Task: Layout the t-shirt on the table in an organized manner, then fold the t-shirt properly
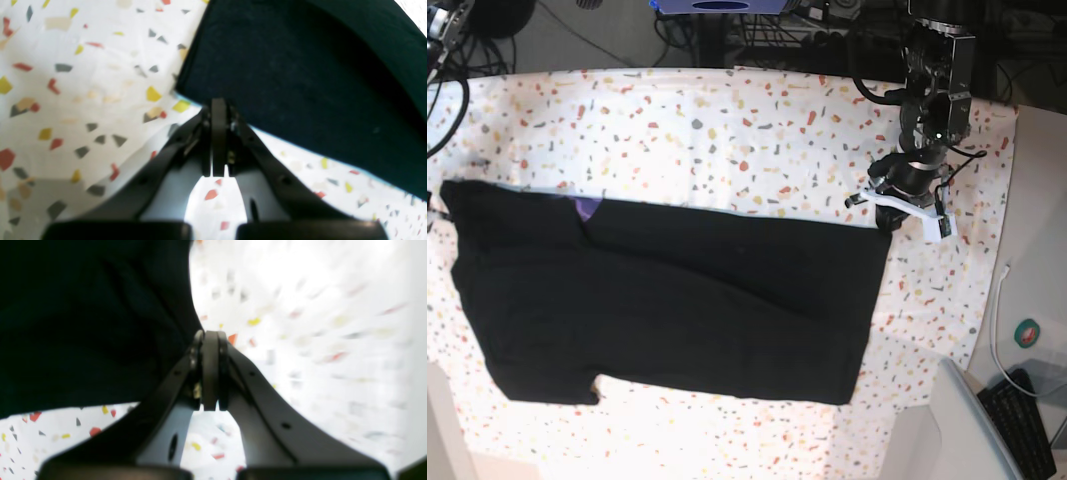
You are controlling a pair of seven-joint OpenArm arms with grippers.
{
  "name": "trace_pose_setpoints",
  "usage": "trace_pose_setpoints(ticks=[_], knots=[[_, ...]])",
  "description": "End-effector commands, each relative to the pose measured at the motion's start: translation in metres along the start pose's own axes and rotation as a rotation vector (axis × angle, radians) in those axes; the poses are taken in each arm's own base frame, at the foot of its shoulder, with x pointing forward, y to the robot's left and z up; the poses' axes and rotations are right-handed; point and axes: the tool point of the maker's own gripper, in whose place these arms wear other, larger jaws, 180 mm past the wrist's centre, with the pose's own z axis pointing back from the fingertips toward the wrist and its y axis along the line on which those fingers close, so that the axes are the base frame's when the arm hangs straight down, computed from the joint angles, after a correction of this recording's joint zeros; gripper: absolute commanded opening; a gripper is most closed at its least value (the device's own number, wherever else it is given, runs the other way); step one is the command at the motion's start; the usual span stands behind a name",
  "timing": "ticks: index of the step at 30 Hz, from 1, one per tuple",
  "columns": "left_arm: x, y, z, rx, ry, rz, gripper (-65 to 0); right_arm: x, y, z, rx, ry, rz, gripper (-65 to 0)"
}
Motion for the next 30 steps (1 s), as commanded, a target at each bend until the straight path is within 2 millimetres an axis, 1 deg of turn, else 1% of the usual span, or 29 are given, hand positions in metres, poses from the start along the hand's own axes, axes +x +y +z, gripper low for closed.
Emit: trace_pose_setpoints(ticks=[1, 3, 4, 7, 9, 14, 15, 16, 18, 20, 22, 23, 25, 27, 29, 30], knots=[[0.014, -0.002, 0.002, -0.012, -0.048, -0.002, -65.0, 0.01, 0.007, 0.005, 0.011, -0.03, 0.011, -65.0], [0.012, -0.002, 0.002, -0.011, -0.045, -0.001, -65.0, 0.009, 0.015, 0.007, 0.021, -0.027, 0.02, -65.0], [0.012, -0.003, 0.002, -0.012, -0.044, 0.001, -65.0, 0.007, 0.016, 0.007, 0.022, -0.021, 0.017, -65.0], [0.007, -0.001, 0.004, -0.008, -0.034, 0.0, -65.0, -0.008, 0.021, -0.003, 0.041, 0.019, -0.013, -65.0], [0.004, 0.001, 0.006, -0.004, -0.03, -0.003, -65.0, -0.014, 0.02, -0.012, 0.05, 0.049, -0.042, -65.0], [0.001, 0.001, 0.013, -0.008, -0.028, -0.008, -65.0, -0.02, 0.0, -0.027, 0.036, 0.047, -0.101, -65.0], [0.003, 0.004, 0.014, 0.0, -0.033, -0.005, -61.5, -0.022, -0.004, -0.028, 0.032, 0.053, -0.108, -65.0], [0.002, 0.012, 0.016, 0.017, -0.033, 0.003, -56.3, -0.022, -0.006, -0.029, 0.031, 0.058, -0.113, -65.0], [0.007, 0.023, 0.019, 0.047, -0.049, 0.025, -42.8, -0.023, -0.008, -0.029, 0.029, 0.066, -0.117, -65.0], [0.009, 0.027, 0.019, 0.062, -0.059, 0.048, -33.2, -0.019, -0.009, -0.028, 0.026, 0.057, -0.114, -65.0], [0.013, 0.032, 0.02, 0.079, -0.074, 0.066, -26.2, -0.01, -0.01, -0.022, 0.02, 0.034, -0.096, -65.0], [0.013, 0.034, 0.019, 0.082, -0.075, 0.069, -23.2, -0.006, -0.009, -0.015, 0.015, 0.027, -0.073, -65.0], [0.02, 0.031, 0.016, 0.074, -0.089, 0.073, -20.1, 0.0, -0.005, 0.001, 0.004, 0.031, -0.015, -65.0], [0.025, 0.028, 0.011, 0.07, -0.096, 0.077, -19.7, 0.002, 0.013, 0.013, 0.014, 0.038, 0.025, -65.0], [0.022, 0.026, 0.006, 0.071, -0.09, 0.098, -19.4, 0.007, 0.025, 0.024, 0.017, 0.033, 0.053, -65.0], [0.023, 0.023, 0.001, 0.07, -0.093, 0.116, -19.4, 0.007, 0.031, 0.029, 0.021, 0.029, 0.064, -57.2]])
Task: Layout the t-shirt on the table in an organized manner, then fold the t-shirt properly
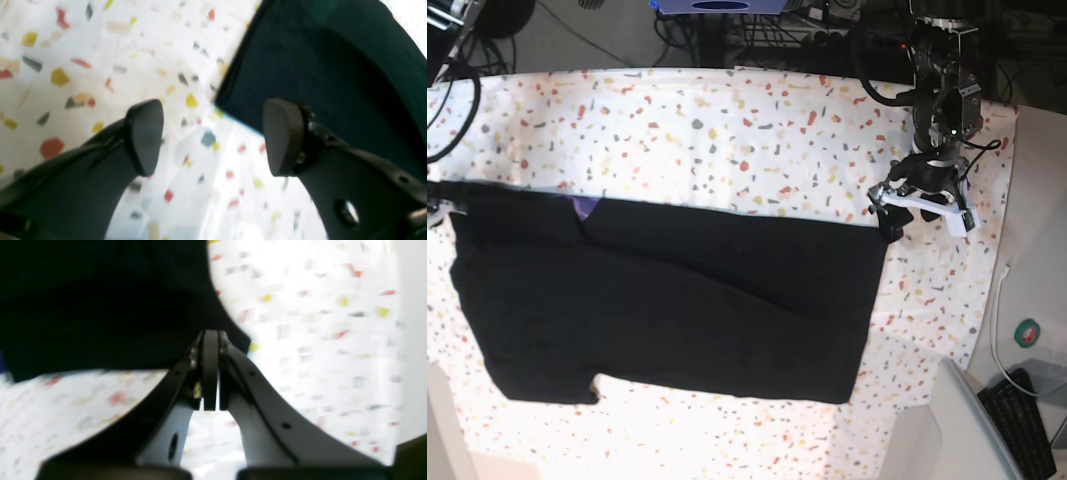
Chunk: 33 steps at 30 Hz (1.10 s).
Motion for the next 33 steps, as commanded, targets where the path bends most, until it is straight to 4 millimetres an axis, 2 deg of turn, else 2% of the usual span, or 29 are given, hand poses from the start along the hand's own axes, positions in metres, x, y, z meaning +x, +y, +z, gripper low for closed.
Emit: trace_pose_setpoints(ticks=[1, 5, 6, 7, 13, 16, 19, 20, 23, 27, 33], knots=[[0.007, -0.004, -0.006, -0.009, -0.023, 0.013, -19.3, 0.016, 0.001, 0.01, -0.007, -0.052, 0.019, -47.9], [-0.006, -0.003, -0.02, 0.007, 0.02, 0.037, -19.1, 0.009, 0.002, 0.028, -0.021, -0.1, -0.087, -14.9], [-0.011, -0.006, -0.023, 0.008, 0.031, 0.051, -19.1, 0.007, -0.003, 0.032, -0.033, -0.116, -0.132, -9.3], [-0.014, -0.007, -0.026, 0.01, 0.041, 0.059, -19.1, 0.002, -0.011, 0.036, -0.046, -0.126, -0.179, -7.8], [-0.02, -0.01, -0.043, 0.02, 0.072, 0.085, -20.2, -0.028, -0.035, 0.048, -0.005, -0.197, -0.439, -11.6], [-0.025, -0.013, -0.048, 0.023, 0.087, 0.098, -20.4, -0.041, -0.042, 0.041, 0.073, -0.207, -0.559, -11.4], [-0.031, -0.019, -0.051, 0.01, 0.103, 0.109, -21.6, -0.057, -0.045, 0.024, 0.134, -0.168, -0.658, -11.4], [-0.032, -0.024, -0.051, -0.02, 0.106, 0.104, -23.7, -0.062, -0.046, 0.018, 0.151, -0.148, -0.687, -11.4], [-0.038, -0.041, -0.051, -0.124, 0.118, 0.092, -36.4, -0.065, -0.048, 0.0, 0.194, -0.117, -0.763, -11.4], [-0.043, -0.038, -0.051, -0.119, 0.131, 0.097, -49.9, -0.059, -0.051, -0.018, 0.206, -0.142, -0.828, -11.4], [-0.045, -0.032, -0.049, -0.11, 0.136, 0.092, -58.7, -0.046, -0.052, -0.033, 0.219, -0.181, -0.895, -11.9]])
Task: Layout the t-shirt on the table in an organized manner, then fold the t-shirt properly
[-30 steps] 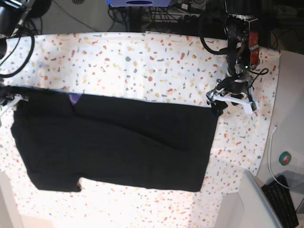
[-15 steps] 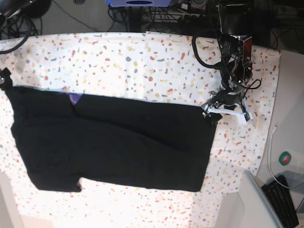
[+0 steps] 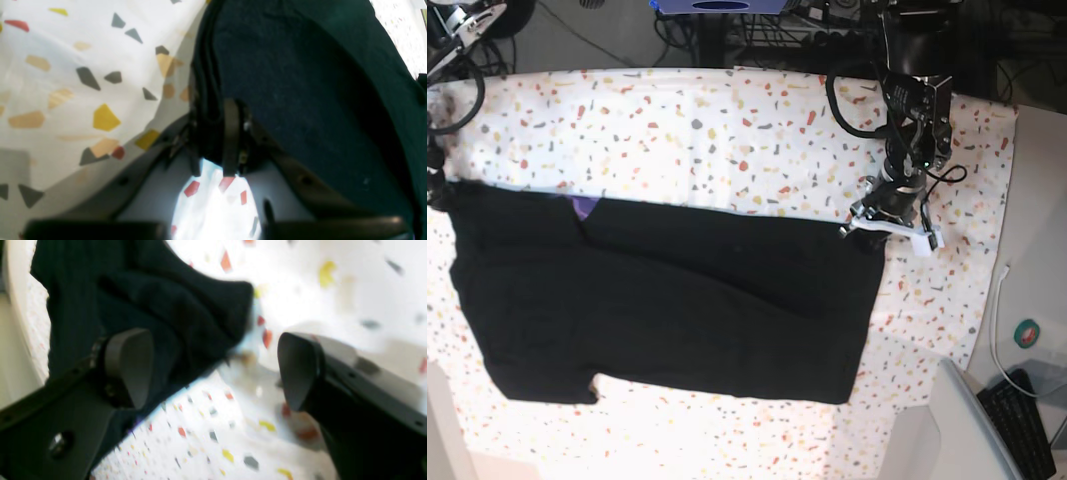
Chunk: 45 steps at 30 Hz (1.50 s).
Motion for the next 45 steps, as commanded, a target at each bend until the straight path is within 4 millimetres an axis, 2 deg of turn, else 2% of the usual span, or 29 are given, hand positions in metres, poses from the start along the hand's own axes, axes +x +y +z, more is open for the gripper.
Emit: trace_pose_setpoints(ticks=[1, 4, 9, 13, 15, 18, 27, 33, 35, 38, 40, 42, 45], knots=[[-0.007, 0.002, 0.001, 0.009, 0.041, -0.009, -60.2, 0.013, 0.005, 0.0, 0.013, -0.028, 0.006, -11.9], [-0.007, 0.003, 0.001, 0.01, 0.041, -0.01, -65.0, 0.009, 0.005, -0.003, 0.016, -0.015, -0.01, -12.0], [-0.012, 0.007, 0.004, 0.017, 0.05, -0.009, -65.0, 0.002, 0.003, -0.004, 0.015, 0.001, -0.017, -12.2], [-0.013, 0.007, 0.004, 0.018, 0.051, -0.009, -65.0, -0.017, 0.004, -0.007, 0.019, 0.06, -0.028, -12.3], [-0.013, 0.007, 0.004, 0.018, 0.051, -0.009, -65.0, -0.025, 0.004, -0.008, 0.021, 0.075, -0.032, -16.1], [-0.013, 0.007, 0.004, 0.018, 0.051, -0.009, -65.0, -0.025, 0.007, -0.009, 0.028, 0.075, -0.031, -22.8], [-0.013, 0.007, 0.004, 0.018, 0.051, -0.009, -65.0, -0.009, 0.01, -0.011, 0.032, 0.009, -0.032, -24.6], [-0.014, 0.007, 0.004, 0.017, 0.054, -0.01, -65.0, 0.001, 0.02, -0.016, 0.055, -0.042, -0.04, -43.4], [-0.018, 0.012, 0.007, 0.025, 0.062, -0.014, -65.0, -0.001, 0.019, -0.019, 0.054, -0.03, -0.055, -44.7], [-0.008, 0.01, 0.011, 0.015, 0.038, -0.034, -65.0, 0.005, 0.022, -0.021, 0.06, -0.032, -0.062, -47.0], [-0.009, 0.009, 0.015, 0.01, 0.054, -0.041, -65.0, 0.008, 0.022, -0.02, 0.06, -0.036, -0.06, -54.3], [-0.008, 0.004, 0.018, -0.002, 0.079, -0.052, -65.0, 0.015, 0.022, -0.018, 0.059, -0.049, -0.051, -65.0], [-0.007, 0.0, 0.02, -0.013, 0.093, -0.063, -65.0, 0.018, 0.022, -0.016, 0.057, -0.046, -0.046, -65.0]])
